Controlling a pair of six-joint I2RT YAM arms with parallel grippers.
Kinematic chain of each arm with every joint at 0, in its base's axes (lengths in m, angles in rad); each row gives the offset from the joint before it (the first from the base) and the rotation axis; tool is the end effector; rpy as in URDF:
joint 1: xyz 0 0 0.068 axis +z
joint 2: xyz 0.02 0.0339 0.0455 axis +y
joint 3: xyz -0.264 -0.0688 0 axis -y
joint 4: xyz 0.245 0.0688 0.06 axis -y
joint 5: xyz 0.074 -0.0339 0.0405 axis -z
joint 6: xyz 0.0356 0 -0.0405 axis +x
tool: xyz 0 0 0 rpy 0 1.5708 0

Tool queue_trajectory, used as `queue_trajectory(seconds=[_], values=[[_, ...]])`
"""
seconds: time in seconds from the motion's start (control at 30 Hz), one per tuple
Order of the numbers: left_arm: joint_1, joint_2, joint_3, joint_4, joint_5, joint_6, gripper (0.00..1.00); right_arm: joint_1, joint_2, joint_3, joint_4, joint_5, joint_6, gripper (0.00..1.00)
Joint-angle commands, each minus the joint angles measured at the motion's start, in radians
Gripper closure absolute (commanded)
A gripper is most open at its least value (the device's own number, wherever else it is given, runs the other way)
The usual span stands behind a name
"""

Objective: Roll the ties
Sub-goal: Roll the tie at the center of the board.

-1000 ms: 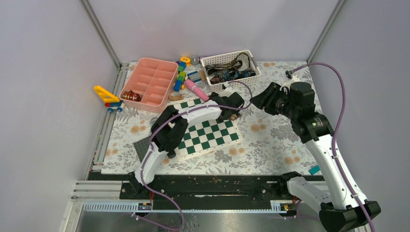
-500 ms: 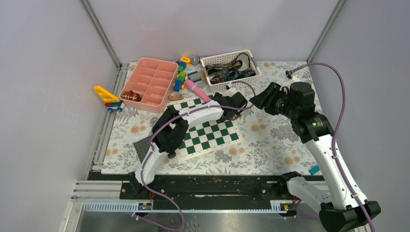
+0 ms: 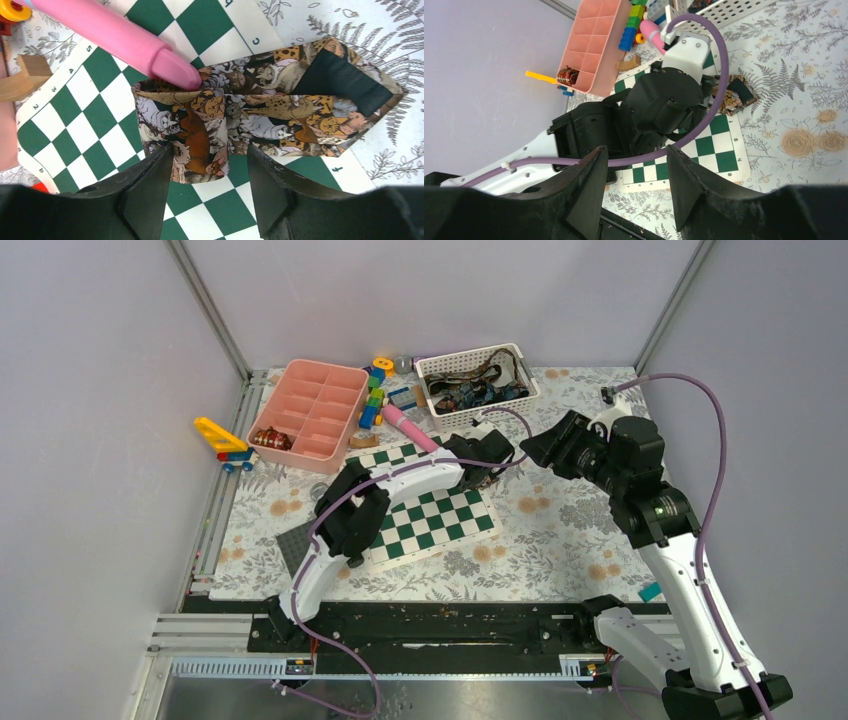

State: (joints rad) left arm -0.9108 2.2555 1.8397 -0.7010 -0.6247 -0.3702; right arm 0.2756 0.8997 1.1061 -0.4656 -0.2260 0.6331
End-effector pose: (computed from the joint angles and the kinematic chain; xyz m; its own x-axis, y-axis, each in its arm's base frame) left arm 0.3110 -0.3668 0.1815 -0.6886 0.4086 -0.5990 0.2514 0.9094 0.3313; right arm 0.1791 0.0589 0.4013 -0.4791 0.4637 -0.7453 -0.2359 0.7498 0.6182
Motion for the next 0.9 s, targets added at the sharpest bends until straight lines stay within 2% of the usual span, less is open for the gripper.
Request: queue_trajectory(seconds=[0.0, 0.43, 0.67, 0.87], values=[[-0.004, 0.007, 0.018, 0.037, 0.081, -0.027, 0.44, -0.006, -0.027, 0.004, 0.089, -0.048, -0.002, 0.45], [0.007, -0.051, -0.080, 0.143, 0.154, -0.040, 0.41, -0.006, -0.009, 0.004, 0.145, -0.130, 0.017, 0.44], [0.011, -0.145, -0.154, 0.206, 0.144, -0.049, 0.41, -0.006, 0.015, 0.103, 0.127, -0.136, 0.032, 0.44], [0.012, -0.262, -0.221, 0.276, 0.154, -0.035, 0.37, -0.006, 0.005, 0.181, 0.120, -0.032, 0.105, 0.44]])
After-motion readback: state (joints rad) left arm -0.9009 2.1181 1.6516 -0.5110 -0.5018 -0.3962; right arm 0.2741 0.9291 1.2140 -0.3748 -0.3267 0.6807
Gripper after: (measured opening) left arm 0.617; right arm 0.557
